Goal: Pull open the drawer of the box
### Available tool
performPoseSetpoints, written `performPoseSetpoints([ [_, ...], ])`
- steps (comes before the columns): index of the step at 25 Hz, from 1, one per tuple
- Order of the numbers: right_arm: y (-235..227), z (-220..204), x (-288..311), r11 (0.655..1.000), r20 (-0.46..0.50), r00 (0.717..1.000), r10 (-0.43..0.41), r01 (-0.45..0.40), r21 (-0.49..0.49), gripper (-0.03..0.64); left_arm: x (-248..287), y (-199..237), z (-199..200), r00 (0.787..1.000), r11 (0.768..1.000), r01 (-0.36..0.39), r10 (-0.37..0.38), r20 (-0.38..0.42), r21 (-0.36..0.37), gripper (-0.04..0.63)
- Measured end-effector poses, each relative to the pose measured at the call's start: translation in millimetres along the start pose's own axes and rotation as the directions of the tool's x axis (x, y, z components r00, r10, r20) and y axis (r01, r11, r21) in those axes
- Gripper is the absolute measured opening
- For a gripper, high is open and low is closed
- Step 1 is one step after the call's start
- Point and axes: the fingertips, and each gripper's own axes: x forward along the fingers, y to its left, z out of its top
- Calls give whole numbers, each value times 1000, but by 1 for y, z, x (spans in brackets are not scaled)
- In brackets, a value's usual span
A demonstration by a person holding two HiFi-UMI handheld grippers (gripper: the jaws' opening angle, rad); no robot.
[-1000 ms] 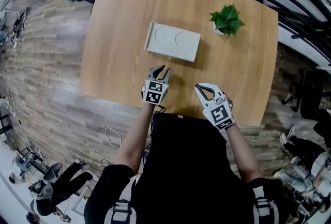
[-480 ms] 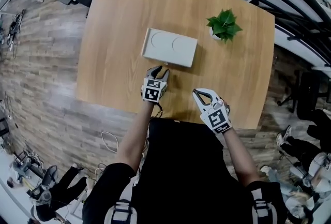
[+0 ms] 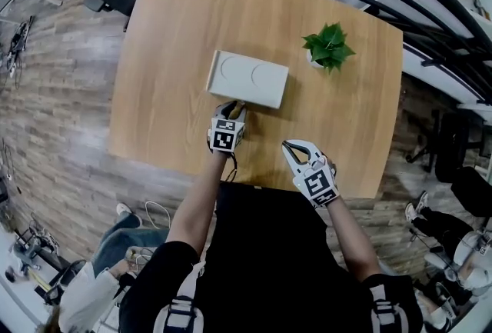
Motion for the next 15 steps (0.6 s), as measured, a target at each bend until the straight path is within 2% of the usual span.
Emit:
performPoseSetpoints([
  [8,-2,2,-1,1000,14,1000,-8,8,28,25,2,1,7,999,994,26,-23,31,-105,129],
  [15,1,-2,0,999,13,1000,-12,12,41,25,4,3,7,999,989,43,-38,36,-143,121],
])
